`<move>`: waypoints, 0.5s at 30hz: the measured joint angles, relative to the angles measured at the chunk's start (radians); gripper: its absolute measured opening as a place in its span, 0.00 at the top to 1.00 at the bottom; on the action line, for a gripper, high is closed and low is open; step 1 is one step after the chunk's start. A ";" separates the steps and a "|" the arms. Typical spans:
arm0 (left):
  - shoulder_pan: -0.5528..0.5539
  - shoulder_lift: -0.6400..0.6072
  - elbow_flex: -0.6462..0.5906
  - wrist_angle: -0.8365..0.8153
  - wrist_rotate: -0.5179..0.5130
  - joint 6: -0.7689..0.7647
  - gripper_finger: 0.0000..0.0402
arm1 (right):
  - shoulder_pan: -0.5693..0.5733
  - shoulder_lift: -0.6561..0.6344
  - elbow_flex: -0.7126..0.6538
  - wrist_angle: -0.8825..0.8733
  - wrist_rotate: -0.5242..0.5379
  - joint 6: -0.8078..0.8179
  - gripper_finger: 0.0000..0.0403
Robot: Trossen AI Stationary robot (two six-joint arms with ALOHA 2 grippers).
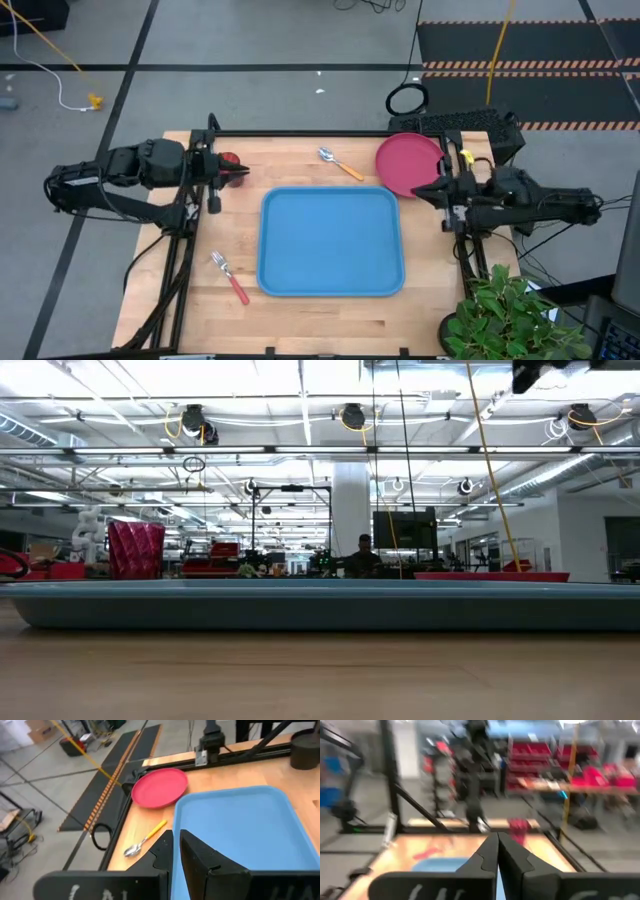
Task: Pick and place plate/cup/fork/spoon on tray
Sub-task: Put the red glass on the blue tray
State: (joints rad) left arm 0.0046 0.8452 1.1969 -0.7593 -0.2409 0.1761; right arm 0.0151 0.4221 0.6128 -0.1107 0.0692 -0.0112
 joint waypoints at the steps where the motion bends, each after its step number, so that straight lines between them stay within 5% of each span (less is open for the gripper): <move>1: 0.005 0.000 0.000 -0.003 0.000 -0.012 0.91 | 0.000 0.040 0.034 -0.026 0.025 0.007 1.00; 6: 0.016 0.000 0.000 -0.010 0.000 -0.100 0.91 | 0.000 0.214 0.153 -0.180 0.158 0.061 1.00; 15: 0.021 0.008 0.000 -0.134 -0.001 -0.130 0.91 | -0.002 0.432 0.337 -0.460 0.137 0.140 1.00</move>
State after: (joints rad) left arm 0.0255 0.8534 1.1969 -0.8934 -0.2420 0.0463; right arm 0.0135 0.8543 0.9495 -0.5711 0.2062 0.1292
